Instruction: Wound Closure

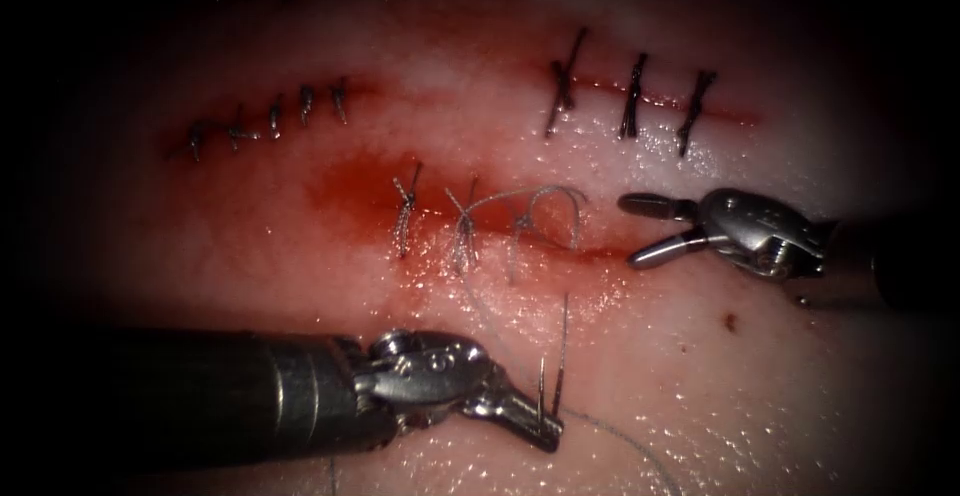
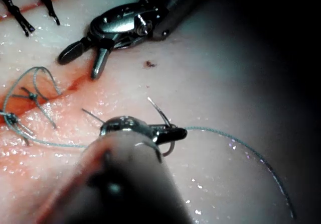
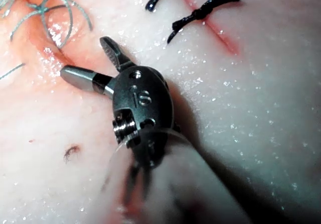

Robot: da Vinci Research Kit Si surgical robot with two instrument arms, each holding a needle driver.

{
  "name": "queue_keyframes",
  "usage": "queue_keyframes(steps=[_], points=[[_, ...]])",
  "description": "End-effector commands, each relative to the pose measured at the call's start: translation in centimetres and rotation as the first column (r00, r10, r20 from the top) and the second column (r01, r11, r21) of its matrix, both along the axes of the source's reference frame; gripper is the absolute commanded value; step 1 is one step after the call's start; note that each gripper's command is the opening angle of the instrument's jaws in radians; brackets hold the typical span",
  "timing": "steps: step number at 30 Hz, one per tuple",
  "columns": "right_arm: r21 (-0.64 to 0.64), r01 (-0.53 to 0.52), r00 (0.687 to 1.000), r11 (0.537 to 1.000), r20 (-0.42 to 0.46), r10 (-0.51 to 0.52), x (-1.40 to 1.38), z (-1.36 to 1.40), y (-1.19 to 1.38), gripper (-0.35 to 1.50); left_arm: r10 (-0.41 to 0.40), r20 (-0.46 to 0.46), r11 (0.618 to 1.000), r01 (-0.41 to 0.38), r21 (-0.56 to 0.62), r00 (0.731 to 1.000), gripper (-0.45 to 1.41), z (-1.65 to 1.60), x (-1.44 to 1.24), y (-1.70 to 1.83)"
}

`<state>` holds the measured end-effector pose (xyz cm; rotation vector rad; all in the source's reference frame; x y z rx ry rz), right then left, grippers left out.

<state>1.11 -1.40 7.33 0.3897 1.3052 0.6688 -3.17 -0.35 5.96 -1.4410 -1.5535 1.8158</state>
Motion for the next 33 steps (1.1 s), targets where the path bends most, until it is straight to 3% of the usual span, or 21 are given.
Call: queue_keyframes(steps=[1, 6, 10, 18, 25, 28, 31, 33], points=[[-0.025, 0.008, 1.0, 1.0, 0.002, -0.008, 0.08, -0.09, -0.08, 1.06, -0.008, -0.002, 1.0, 0.008, 0.008, 1.0, -0.45, -0.04, -0.02, -0.07], [-0.089, 0.087, 0.996, 0.992, 0.042, -0.084, 0.21, -0.49, -0.1, 1.01, -0.071, 0.054, 0.987, 0.078, -0.138, 0.996, -0.45, -0.47, 0.11, -0.16], [-0.12, 0.131, 0.99, 0.984, 0.062, -0.124, 0.33, -0.63, -0.19, 0.91, -0.122, 0.092, 0.957, 0.142, -0.253, 0.988, -0.45, -0.85, 0.2, -0.25], [-0.161, 0.167, 0.983, 0.973, 0.101, -0.152, 0.59, -0.58, -0.3, 0.84, -0.179, 0.161, 0.887, 0.23, -0.4, 0.971, -0.45, -1.59, 0.29, -0.36], [-0.175, 0.188, 0.979, 0.966, 0.113, -0.17, 0.77, -0.49, -0.38, 0.64, -0.185, 0.183, 0.853, 0.25, -0.458, 0.966, -0.45, -2.07, 0.37, -0.44], [-0.177, 0.204, 0.976, 0.963, 0.113, -0.186, 0.82, -0.46, -0.4, 0.47, -0.187, 0.186, 0.841, 0.255, -0.477, 0.965, -0.45, -2.21, 0.43, -0.47], [-0.175, 0.226, 0.97, 0.958, 0.129, -0.206, 0.87, -0.41, -0.45, 0.14, -0.19, 0.184, 0.838, 0.257, -0.481, 0.964, -0.45, -2.33, 0.48, -0.47], [-0.169, 0.249, 0.963, 0.954, 0.151, -0.224, 0.89, -0.34, -0.48, 0.05, -0.191, 0.186, 0.83, 0.26, -0.493, 0.964, -0.45, -2.41, 0.52, -0.48]])
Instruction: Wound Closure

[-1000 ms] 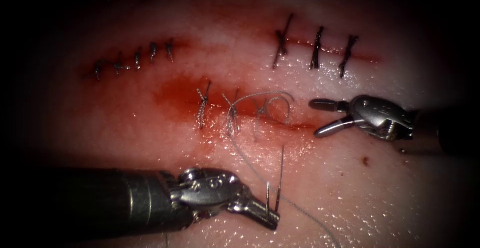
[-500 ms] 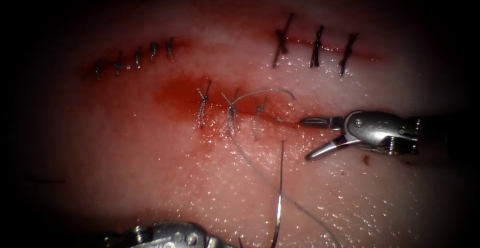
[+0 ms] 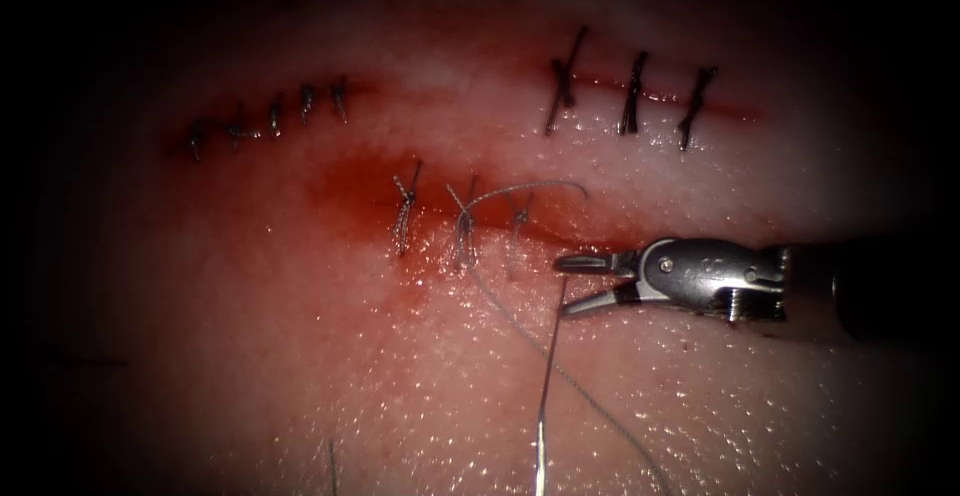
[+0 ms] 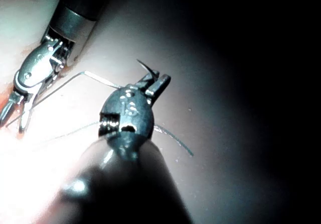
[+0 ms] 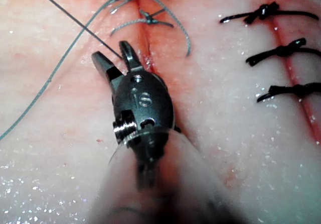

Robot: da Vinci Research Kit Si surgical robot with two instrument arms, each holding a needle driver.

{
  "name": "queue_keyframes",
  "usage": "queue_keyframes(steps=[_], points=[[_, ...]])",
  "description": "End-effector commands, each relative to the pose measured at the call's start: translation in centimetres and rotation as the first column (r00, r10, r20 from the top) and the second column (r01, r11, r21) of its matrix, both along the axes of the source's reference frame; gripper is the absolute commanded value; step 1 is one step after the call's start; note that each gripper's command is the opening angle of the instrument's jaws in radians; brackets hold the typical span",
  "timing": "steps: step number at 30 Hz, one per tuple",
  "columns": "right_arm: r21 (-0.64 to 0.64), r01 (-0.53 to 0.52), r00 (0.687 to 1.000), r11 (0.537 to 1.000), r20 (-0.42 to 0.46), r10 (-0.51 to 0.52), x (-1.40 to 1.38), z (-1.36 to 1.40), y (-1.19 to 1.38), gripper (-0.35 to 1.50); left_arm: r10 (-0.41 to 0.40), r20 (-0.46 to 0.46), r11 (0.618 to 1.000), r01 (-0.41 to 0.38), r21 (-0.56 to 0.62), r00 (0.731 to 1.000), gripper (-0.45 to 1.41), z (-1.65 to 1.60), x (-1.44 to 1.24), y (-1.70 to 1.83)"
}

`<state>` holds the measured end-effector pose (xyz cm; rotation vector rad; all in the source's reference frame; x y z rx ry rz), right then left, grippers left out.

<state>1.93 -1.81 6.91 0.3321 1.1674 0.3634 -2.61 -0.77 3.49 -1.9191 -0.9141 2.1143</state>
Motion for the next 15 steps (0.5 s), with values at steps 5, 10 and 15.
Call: queue_keyframes(steps=[5, 10, 15], points=[[-0.012, 0.019, 0.997, 1.0, 0.077, -0.018, 0.05, 0.22, -0.14, -0.35, -0.013, -0.015, 1.0, 0.013, -0.024, 1.0, -0.45, -0.09, 0.06, -0.07], [-0.03, 0.002, 0.986, 1.0, 0.164, 0.003, -0.06, 0.15, -0.16, -0.35, -0.042, -0.037, 0.999, 0.041, -0.027, 0.998, -0.45, -0.17, 0.25, -0.01], [0.037, -0.01, 0.987, 0.999, 0.162, 0.004, 0.02, -0.23, -0.26, -0.35, -0.128, -0.116, 0.992, 0.126, -0.025, 0.985, -0.45, -0.04, 0.49, 0.16]])
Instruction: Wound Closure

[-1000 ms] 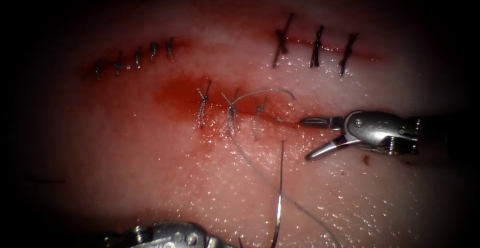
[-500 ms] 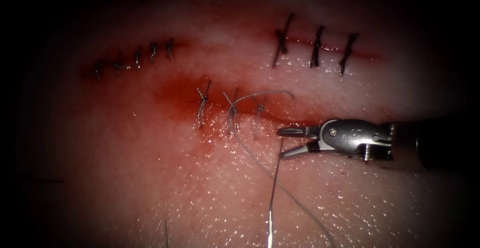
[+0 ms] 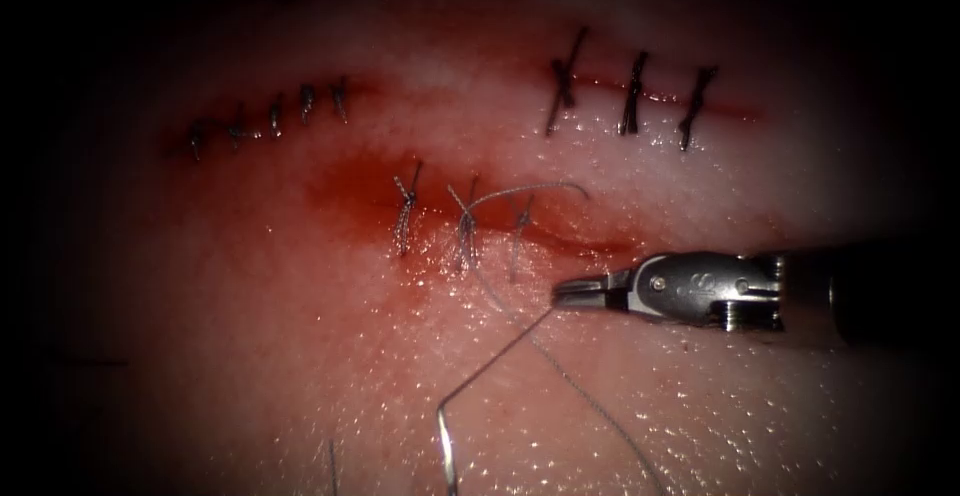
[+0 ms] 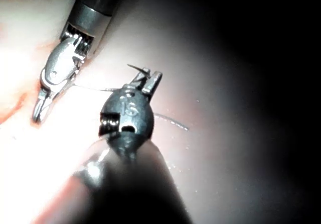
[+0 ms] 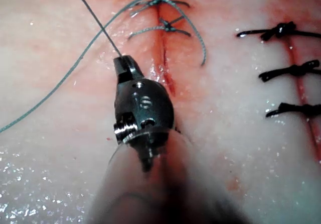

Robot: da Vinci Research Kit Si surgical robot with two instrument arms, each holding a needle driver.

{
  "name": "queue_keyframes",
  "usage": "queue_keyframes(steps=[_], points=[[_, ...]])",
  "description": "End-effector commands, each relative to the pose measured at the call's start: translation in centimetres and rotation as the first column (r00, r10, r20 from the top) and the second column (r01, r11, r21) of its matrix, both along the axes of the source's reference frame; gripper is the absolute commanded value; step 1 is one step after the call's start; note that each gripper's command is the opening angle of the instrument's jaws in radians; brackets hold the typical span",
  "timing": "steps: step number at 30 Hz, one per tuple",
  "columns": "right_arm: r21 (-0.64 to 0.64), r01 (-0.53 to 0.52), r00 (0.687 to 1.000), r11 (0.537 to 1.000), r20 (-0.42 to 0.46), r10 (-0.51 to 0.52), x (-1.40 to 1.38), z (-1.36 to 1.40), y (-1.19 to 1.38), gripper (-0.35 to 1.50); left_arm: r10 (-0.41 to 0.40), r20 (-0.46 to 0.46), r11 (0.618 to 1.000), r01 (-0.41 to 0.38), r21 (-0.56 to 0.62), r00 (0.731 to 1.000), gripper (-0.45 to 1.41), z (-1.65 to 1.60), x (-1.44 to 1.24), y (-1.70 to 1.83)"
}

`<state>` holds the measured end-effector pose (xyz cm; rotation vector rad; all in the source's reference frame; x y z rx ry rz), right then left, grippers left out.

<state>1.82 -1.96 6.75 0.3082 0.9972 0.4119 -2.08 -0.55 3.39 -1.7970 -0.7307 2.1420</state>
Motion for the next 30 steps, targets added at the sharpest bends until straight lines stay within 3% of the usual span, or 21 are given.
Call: queue_keyframes(steps=[1, 10, 18, 22, 23, 24, 26, 27, 30], points=[[0.039, 0.023, 1.0, 0.999, -0.02, -0.022, 0.18, -0.17, -0.13, -0.35, -0.021, -0.038, 1.0, 0.022, 0.005, 0.999, -0.45, 0.14, 0.01, -0.02], [0.136, 0.066, 0.994, 0.989, -0.097, -0.052, 0.83, -1.02, -0.42, -0.35, -0.118, -0.228, 0.993, 0.109, -0.052, 0.967, -0.45, 0.72, 0.37, 0.24], [0.14, 0.122, 0.984, 0.983, -0.149, -0.101, 1.39, -1.39, -0.76, -0.35, -0.141, -0.296, 0.99, 0.128, -0.064, 0.945, -0.45, 0.81, 0.72, 0.36], [0.085, 0.101, 0.985, 0.991, -0.152, -0.087, 1.43, -1.41, -0.68, -0.35, -0.144, -0.318, 0.989, 0.13, -0.065, 0.937, -0.45, 0.72, 0.87, 0.38], [0.056, 0.084, 0.987, 0.995, -0.144, -0.076, 1.4, -1.39, -0.6, -0.1, -0.145, -0.325, 0.989, 0.127, -0.075, 0.935, -0.45, 0.7, 0.92, 0.4], [0.035, 0.072, 0.989, 0.997, -0.134, -0.067, 1.36, -1.37, -0.54, 0.32, -0.149, -0.33, 0.988, 0.132, -0.075, 0.932, -0.45, 0.69, 0.95, 0.41], [0.005, 0.041, 0.992, 0.999, -0.116, -0.04, 1.26, -1.31, -0.41, 0.93, -0.167, -0.346, 0.985, 0.142, -0.096, 0.923, -0.45, 0.68, 1.03, 0.45], [-0.004, 0.027, 0.993, 1.0, -0.113, -0.027, 1.21, -1.29, -0.36, 1.04, -0.176, -0.358, 0.984, 0.15, -0.1, 0.917, -0.45, 0.68, 1.07, 0.46], [-0.039, 0.005, 0.994, 0.999, -0.105, -0.009, 1.0, -1.22, -0.23, 1.09, -0.198, -0.396, 0.979, 0.163, -0.122, 0.897, -0.45, 0.72, 1.18, 0.5]])
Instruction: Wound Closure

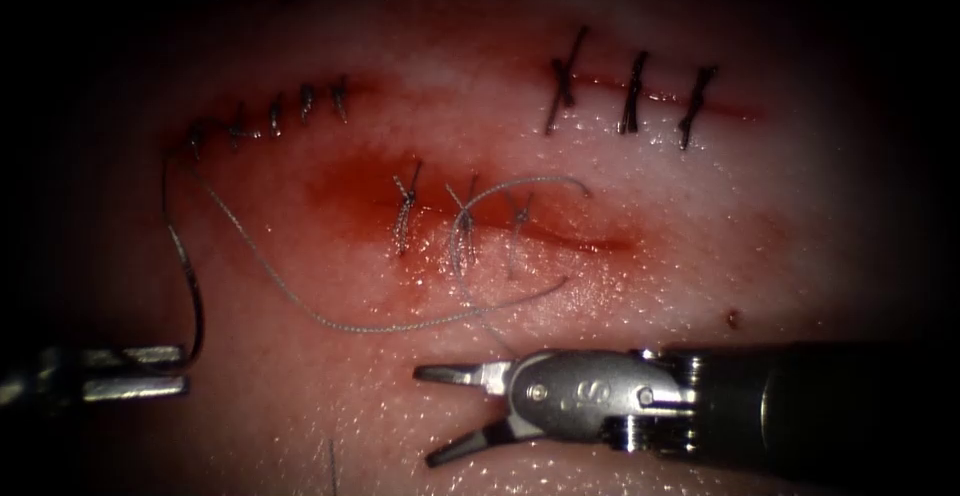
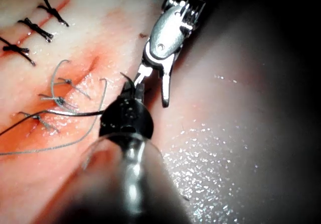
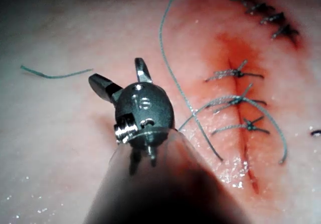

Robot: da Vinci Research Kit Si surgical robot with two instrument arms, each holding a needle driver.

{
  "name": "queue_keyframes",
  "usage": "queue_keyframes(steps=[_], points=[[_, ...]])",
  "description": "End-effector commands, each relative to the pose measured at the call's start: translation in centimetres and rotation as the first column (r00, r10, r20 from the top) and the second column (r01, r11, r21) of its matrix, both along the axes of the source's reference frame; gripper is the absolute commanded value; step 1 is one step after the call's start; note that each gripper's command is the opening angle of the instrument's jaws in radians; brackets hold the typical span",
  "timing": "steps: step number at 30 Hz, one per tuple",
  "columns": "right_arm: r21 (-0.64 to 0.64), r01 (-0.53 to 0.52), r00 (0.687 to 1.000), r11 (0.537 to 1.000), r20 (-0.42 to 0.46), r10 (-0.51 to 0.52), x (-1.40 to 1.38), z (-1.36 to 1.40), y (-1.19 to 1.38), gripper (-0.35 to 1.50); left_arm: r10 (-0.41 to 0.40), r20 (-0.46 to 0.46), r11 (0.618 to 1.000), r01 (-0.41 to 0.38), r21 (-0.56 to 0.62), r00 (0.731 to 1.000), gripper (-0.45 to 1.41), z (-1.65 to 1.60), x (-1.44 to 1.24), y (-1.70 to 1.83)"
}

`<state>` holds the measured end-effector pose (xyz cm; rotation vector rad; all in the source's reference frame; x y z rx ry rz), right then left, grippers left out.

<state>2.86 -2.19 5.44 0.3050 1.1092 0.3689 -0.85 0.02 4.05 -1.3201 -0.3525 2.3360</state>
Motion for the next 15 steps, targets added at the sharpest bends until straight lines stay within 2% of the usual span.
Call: queue_keyframes(steps=[1, 8, 15], points=[[-0.011, -0.004, 1.0, 1.0, 0.005, 0.004, -0.11, 0.1, 0.04, 1.08, -0.003, -0.009, 1.0, 0.003, 0.002, 1.0, -0.45, 0.07, -0.02, -0.05], [-0.111, -0.027, 0.998, 0.993, 0.057, 0.033, -0.58, 0.34, 0.27, 0.89, -0.02, -0.049, 1.0, 0.02, -0.012, 0.999, -0.45, 0.23, 0.02, 0.0], [-0.175, -0.056, 0.989, 0.983, 0.127, 0.079, -0.7, 0.89, 0.35, 0.91, -0.019, -0.058, 0.999, 0.017, -0.035, 0.998, -0.45, 0.29, -0.07, -0.01]])
